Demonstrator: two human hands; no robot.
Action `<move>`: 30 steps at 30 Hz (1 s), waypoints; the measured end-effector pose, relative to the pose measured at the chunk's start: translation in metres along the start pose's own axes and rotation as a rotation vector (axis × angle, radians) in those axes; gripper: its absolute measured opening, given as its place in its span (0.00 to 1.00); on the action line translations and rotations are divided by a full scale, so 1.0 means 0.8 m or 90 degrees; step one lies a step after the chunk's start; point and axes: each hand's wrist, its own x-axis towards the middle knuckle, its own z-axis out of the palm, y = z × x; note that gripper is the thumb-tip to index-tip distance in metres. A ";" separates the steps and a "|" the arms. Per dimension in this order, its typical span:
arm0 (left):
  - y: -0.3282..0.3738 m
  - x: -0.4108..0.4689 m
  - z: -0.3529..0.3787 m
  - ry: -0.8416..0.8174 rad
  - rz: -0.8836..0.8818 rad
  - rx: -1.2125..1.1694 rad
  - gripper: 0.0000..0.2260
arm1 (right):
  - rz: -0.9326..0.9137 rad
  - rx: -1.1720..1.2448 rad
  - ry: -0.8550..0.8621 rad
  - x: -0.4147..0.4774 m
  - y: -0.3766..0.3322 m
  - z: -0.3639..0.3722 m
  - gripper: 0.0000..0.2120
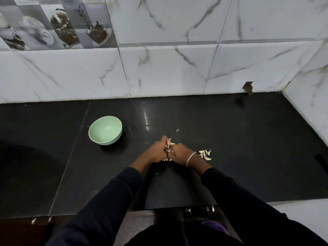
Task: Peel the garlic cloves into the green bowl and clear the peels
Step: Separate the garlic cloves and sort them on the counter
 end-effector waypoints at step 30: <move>0.087 0.064 0.091 0.083 -0.190 -0.368 0.08 | 0.361 0.161 0.055 -0.084 0.141 -0.069 0.17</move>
